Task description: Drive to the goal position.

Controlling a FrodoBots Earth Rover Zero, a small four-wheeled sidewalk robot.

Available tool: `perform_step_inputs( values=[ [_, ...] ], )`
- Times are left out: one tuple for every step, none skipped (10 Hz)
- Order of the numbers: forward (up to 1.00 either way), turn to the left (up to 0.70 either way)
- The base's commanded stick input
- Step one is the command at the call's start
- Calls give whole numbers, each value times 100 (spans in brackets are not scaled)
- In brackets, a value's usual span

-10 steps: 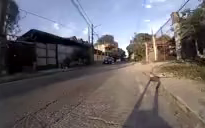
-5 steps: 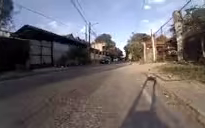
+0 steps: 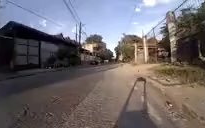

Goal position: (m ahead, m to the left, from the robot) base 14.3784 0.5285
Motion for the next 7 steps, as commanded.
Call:
perform_step_inputs(
  values=[
    [100, -20],
    [100, 0],
    [100, 0],
    [100, 0],
    [98, 0],
    [98, 0],
    [98, 0]
  ],
)
